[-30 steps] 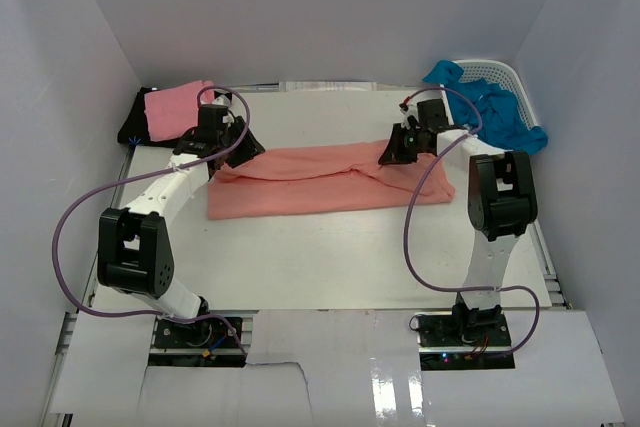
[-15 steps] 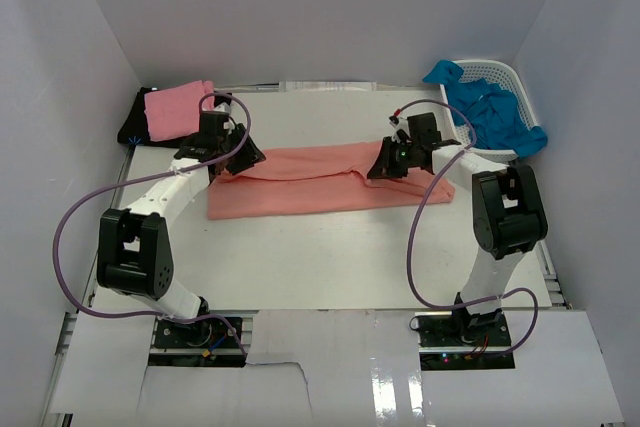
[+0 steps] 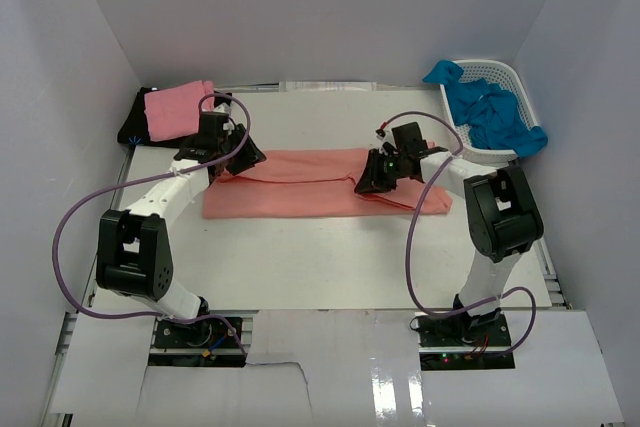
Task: Fold and stack the t-shirts
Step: Fold the other side of the tshirt into a rectangle
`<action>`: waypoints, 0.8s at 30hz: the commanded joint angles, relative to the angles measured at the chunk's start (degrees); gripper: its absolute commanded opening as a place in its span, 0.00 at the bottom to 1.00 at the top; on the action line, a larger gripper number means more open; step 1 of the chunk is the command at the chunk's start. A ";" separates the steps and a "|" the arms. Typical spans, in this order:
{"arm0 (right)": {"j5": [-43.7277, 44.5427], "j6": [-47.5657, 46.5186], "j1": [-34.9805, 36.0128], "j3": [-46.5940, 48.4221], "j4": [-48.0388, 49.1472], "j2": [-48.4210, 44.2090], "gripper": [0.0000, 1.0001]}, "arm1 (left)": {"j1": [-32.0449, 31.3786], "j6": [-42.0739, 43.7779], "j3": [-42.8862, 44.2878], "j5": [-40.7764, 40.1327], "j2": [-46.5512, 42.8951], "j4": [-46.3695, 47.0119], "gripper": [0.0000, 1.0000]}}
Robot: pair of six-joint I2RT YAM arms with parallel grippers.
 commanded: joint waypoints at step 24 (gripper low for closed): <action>-2.90 -0.43 -2.14 -2.84 6.11 -0.59 0.38 | 0.85 1.29 3.31 -0.56 -1.19 -1.34 0.52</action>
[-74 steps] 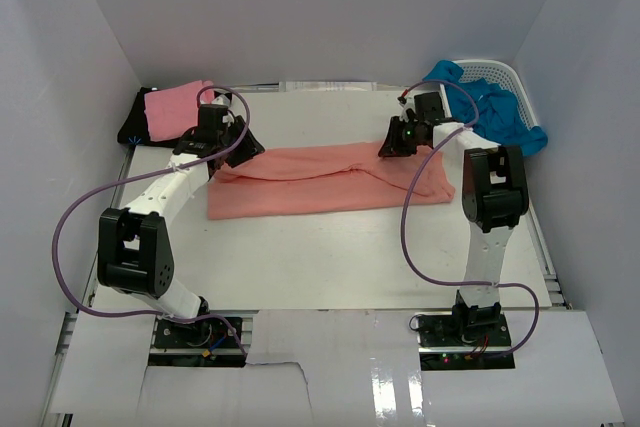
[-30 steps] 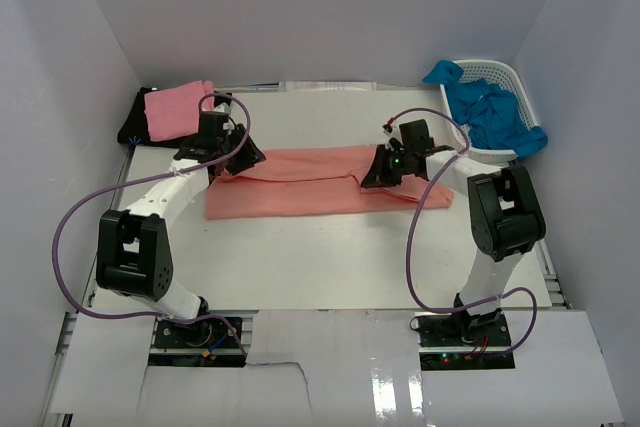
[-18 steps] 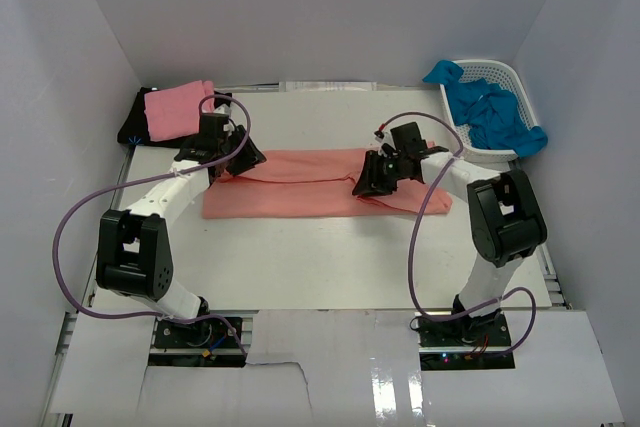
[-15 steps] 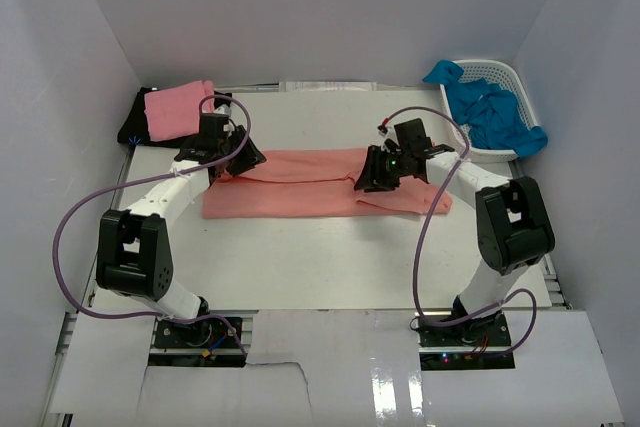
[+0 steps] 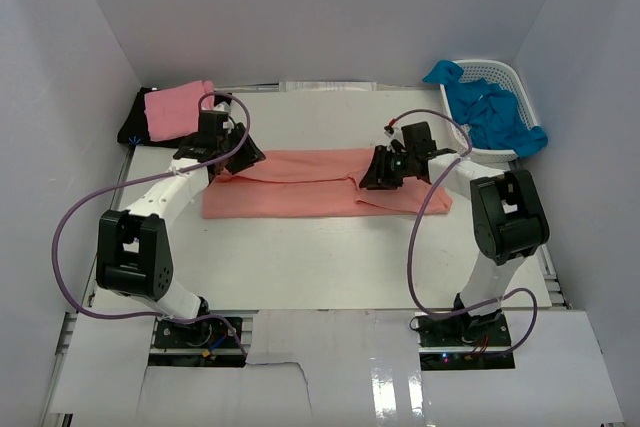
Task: Fold and stack the t-shirts
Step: Fold the other side of the tshirt into a rectangle
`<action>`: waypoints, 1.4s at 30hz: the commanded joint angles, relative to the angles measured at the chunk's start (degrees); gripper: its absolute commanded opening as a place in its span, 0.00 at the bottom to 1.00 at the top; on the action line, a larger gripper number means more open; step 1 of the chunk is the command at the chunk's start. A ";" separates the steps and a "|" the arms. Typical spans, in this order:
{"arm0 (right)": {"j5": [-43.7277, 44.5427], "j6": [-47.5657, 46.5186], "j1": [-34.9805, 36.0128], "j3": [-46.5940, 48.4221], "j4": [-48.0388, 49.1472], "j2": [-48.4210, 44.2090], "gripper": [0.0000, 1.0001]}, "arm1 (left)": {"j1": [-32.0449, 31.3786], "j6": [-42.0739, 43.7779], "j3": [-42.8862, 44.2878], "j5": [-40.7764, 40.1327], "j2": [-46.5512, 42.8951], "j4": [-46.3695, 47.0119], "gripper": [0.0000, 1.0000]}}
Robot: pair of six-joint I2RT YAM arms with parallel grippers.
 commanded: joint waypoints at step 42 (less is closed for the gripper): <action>-4.00 11.60 10.65 19.02 16.63 16.62 0.08 | 9.73 -18.14 -16.72 1.15 -13.67 6.06 0.52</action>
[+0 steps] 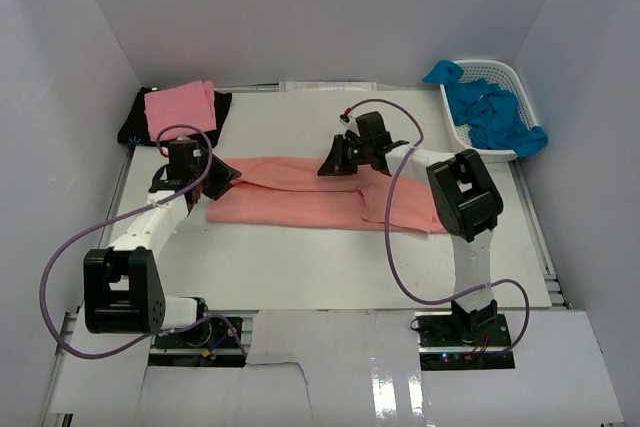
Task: Fold and stack the t-shirts
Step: Fold the other side of the tshirt into a rectangle
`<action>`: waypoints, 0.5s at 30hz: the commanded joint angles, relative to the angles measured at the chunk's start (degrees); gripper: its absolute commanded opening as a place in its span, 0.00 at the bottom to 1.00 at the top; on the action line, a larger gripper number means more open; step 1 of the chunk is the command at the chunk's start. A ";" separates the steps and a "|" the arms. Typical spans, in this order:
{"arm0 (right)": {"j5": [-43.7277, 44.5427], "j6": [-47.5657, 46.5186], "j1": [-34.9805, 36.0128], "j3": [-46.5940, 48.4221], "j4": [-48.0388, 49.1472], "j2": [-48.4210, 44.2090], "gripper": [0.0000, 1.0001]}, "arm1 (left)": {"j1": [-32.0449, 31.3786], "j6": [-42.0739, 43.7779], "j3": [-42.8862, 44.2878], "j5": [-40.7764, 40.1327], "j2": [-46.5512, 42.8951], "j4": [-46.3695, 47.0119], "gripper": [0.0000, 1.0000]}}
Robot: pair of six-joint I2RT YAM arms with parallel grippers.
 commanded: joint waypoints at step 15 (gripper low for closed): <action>2.80 -0.37 1.17 20.09 -2.80 15.21 0.08 | -0.76 -13.88 -11.71 -4.50 4.96 20.48 0.57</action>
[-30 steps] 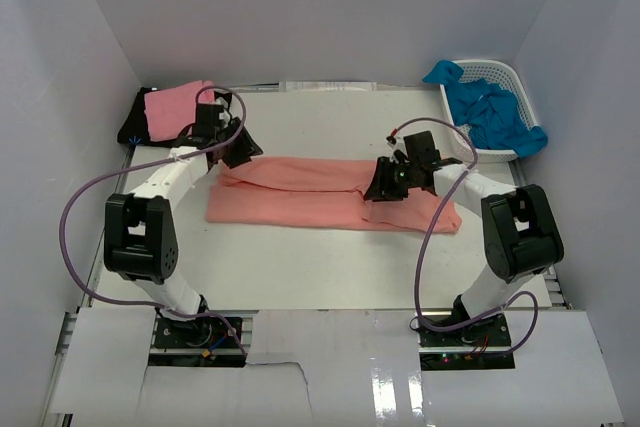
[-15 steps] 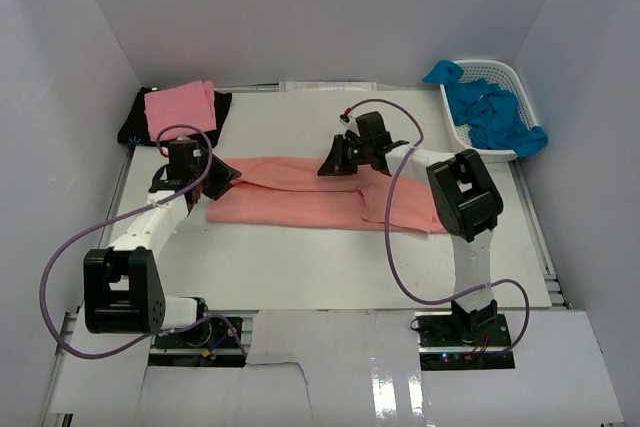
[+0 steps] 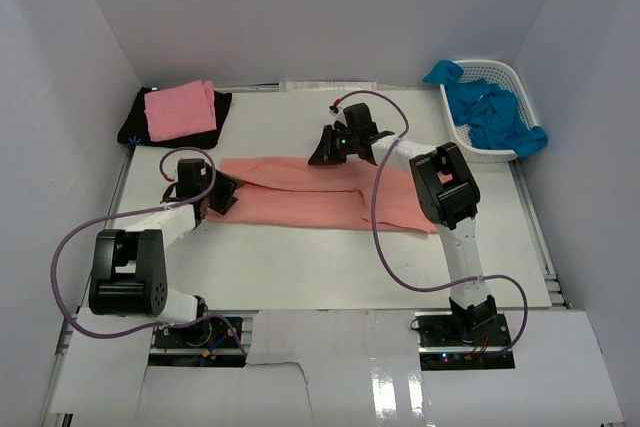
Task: Fold and stack the t-shirts
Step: Fold the other side of the tshirt into a rectangle
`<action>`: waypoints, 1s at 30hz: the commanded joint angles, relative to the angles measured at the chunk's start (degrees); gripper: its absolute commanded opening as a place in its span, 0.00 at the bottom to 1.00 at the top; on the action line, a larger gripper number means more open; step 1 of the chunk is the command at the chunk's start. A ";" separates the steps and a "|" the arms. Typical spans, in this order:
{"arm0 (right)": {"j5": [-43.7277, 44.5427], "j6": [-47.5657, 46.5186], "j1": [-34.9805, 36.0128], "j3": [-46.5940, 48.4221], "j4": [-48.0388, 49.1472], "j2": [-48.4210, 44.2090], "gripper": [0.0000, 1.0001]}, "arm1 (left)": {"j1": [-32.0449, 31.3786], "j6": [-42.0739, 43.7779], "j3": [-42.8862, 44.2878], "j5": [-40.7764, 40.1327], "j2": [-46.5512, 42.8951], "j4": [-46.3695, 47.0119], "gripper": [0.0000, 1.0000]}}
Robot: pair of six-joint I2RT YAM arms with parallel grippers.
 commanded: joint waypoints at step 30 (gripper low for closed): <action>-0.05 -3.55 0.23 0.35 -2.37 1.97 0.08 | -3.80 -2.06 1.49 -3.46 7.60 18.00 0.65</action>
